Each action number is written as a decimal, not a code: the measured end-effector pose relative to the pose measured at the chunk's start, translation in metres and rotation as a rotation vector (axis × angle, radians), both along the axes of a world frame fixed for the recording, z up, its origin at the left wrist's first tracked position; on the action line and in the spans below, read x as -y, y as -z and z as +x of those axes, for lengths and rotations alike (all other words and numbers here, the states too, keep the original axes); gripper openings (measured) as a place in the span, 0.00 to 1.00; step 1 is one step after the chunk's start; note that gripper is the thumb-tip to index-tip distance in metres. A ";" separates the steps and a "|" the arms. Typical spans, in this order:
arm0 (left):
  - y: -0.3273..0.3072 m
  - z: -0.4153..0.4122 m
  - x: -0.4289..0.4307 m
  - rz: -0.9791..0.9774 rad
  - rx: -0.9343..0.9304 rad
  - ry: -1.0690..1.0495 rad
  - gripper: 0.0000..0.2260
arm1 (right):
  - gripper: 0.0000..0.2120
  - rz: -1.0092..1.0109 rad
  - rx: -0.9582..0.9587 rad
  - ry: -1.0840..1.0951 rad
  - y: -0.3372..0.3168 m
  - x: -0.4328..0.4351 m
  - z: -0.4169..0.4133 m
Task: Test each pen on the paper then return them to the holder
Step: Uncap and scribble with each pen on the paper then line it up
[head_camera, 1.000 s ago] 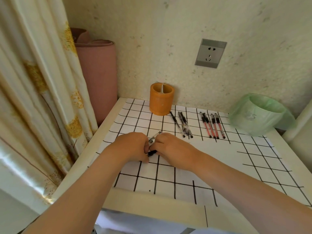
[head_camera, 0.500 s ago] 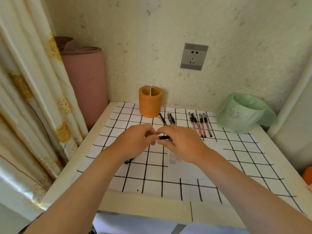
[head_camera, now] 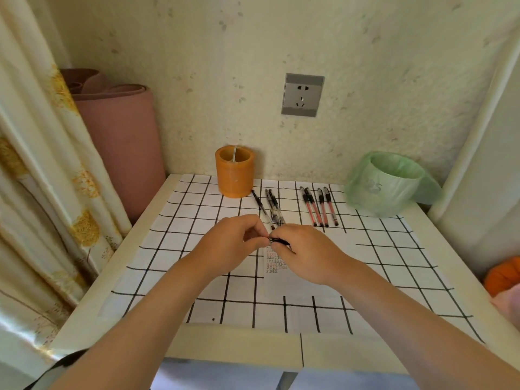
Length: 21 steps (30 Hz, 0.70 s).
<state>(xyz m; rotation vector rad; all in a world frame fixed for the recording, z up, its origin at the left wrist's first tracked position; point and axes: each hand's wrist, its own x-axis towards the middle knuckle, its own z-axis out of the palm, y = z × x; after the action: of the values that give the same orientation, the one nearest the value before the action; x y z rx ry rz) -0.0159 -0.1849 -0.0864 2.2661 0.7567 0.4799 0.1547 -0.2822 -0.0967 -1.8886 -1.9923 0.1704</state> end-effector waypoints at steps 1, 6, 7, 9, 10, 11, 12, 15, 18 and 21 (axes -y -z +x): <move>0.002 0.001 0.000 0.009 -0.021 0.013 0.03 | 0.11 0.004 0.035 -0.001 0.001 0.000 0.001; 0.004 0.005 -0.002 0.008 -0.046 0.034 0.03 | 0.10 0.065 0.142 -0.006 0.009 0.001 0.004; 0.003 0.006 -0.003 0.016 -0.053 0.034 0.03 | 0.09 0.084 0.144 0.005 0.010 0.002 0.005; 0.003 0.006 -0.005 0.032 -0.063 0.032 0.03 | 0.10 0.113 0.131 0.020 0.011 0.003 0.008; 0.003 0.006 -0.006 0.039 -0.067 0.035 0.03 | 0.10 0.115 0.114 0.014 0.010 0.003 0.009; 0.004 0.006 -0.008 0.046 -0.077 0.040 0.03 | 0.10 0.100 0.097 0.005 0.009 0.003 0.010; 0.004 0.006 -0.008 0.053 -0.090 0.045 0.03 | 0.11 0.068 0.080 0.002 0.008 0.003 0.009; 0.006 0.006 -0.012 0.097 -0.149 0.029 0.04 | 0.14 -0.072 0.005 0.035 0.009 0.004 0.009; 0.007 0.005 -0.016 0.145 -0.233 0.001 0.06 | 0.12 -0.115 -0.219 0.029 0.011 0.008 0.015; 0.011 0.004 -0.019 0.139 -0.300 0.018 0.09 | 0.11 -0.073 -0.475 0.127 0.010 0.006 0.019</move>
<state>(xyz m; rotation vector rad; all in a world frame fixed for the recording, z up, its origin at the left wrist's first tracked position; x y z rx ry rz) -0.0120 -0.1661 -0.0970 2.5060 0.8729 0.1889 0.1739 -0.2886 -0.1064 -1.8008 -1.5614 0.6020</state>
